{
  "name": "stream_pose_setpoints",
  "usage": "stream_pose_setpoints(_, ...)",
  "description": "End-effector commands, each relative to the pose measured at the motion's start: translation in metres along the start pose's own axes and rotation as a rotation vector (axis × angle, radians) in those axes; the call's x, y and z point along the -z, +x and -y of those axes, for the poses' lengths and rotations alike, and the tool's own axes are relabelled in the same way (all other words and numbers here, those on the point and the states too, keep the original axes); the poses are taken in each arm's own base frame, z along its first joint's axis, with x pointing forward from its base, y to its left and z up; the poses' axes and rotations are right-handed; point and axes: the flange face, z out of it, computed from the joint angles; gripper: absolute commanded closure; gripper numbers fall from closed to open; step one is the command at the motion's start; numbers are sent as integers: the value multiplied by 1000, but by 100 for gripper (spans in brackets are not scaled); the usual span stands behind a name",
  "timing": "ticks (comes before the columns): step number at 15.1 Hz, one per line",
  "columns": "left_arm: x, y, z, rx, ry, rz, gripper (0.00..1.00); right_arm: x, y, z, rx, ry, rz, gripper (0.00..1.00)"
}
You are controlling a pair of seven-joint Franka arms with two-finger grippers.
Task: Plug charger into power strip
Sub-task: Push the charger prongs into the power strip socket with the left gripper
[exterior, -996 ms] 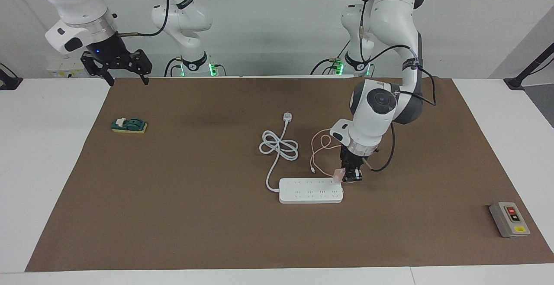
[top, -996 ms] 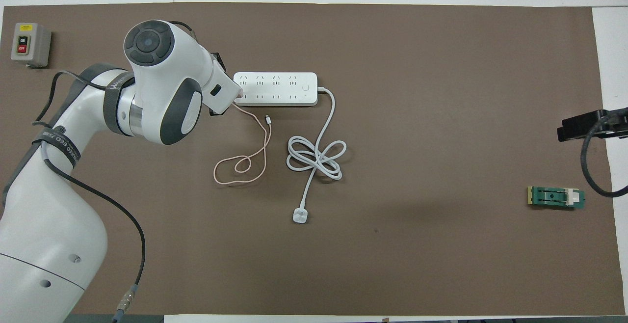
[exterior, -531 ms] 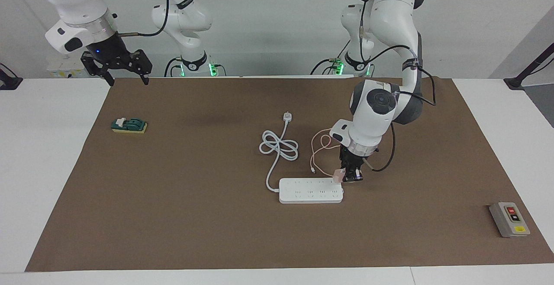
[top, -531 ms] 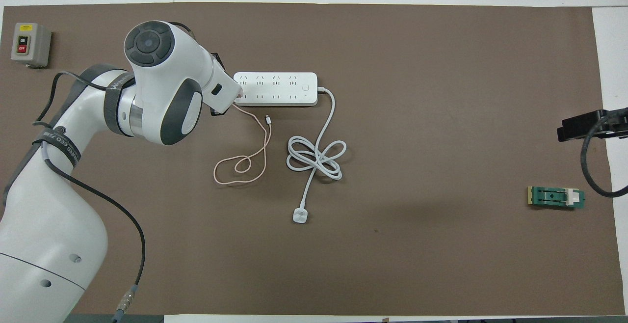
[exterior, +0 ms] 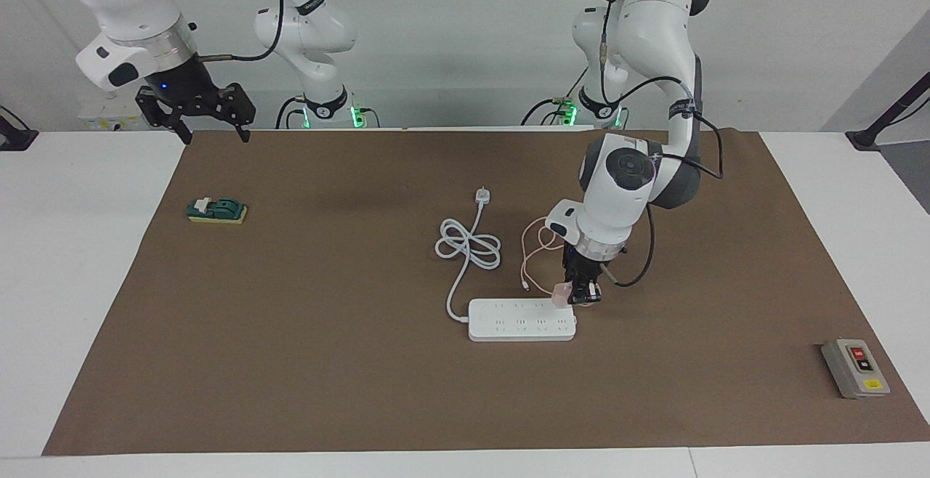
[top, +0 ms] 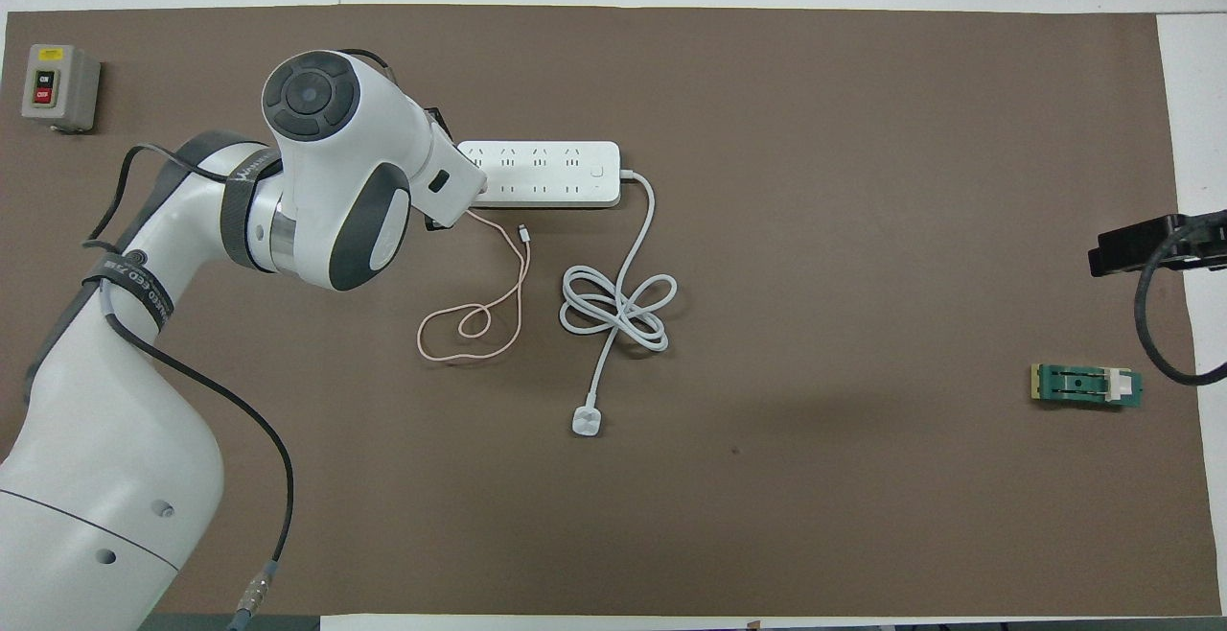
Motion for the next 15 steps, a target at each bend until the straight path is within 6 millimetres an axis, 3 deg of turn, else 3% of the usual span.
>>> stream_pose_setpoints(1, -7, -1, -4, 15, 14, 7, 100, 4, -3, -2, 14, 16, 1, 0)
stream_pose_setpoints(15, -9, 4, -7, 38, 9, 8, 100, 4, -3, -3, 14, 13, -3, 0)
